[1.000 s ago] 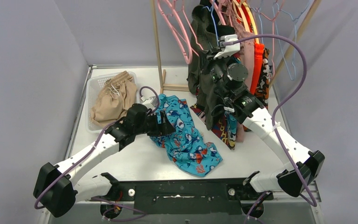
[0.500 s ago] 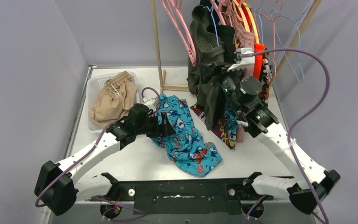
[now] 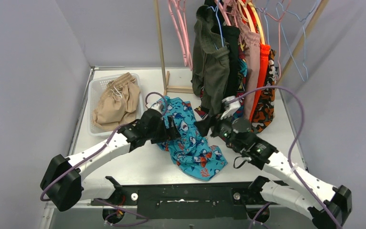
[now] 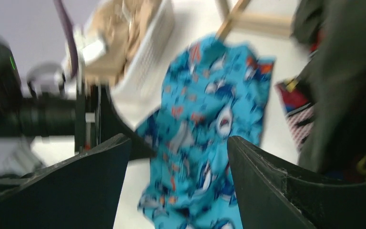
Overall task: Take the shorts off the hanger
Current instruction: Pick up the shorts at the center of the board.
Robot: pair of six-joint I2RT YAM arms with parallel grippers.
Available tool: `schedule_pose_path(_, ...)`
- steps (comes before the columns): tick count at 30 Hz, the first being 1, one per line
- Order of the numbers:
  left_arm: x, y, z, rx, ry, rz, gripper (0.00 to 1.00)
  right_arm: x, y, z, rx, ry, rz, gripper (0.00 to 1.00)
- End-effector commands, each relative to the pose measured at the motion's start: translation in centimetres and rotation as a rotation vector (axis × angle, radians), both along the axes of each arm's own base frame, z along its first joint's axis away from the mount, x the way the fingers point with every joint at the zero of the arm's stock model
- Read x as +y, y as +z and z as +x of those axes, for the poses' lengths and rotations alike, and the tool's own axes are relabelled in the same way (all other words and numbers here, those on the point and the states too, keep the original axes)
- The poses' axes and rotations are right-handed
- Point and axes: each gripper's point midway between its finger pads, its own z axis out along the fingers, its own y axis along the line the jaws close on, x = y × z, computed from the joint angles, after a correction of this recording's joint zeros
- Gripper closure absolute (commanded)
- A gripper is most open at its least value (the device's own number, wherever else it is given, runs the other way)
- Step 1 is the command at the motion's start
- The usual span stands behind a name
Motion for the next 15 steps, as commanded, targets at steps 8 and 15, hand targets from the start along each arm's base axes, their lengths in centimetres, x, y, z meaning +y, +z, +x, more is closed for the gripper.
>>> schedule_pose_path(8, 0.4, 0.4, 2.6, 0.025, 0.397, -0.286, 0.20, 4.7, -9.1, -0.9, -0.026, 0.071, -0.371, 0.17)
schedule_pose_path(15, -0.3, -1.3, 5.6, 0.142, 0.565, -0.314, 0.19, 2.3, -10.5, 0.3, -0.019, -0.094, -0.358, 0.16)
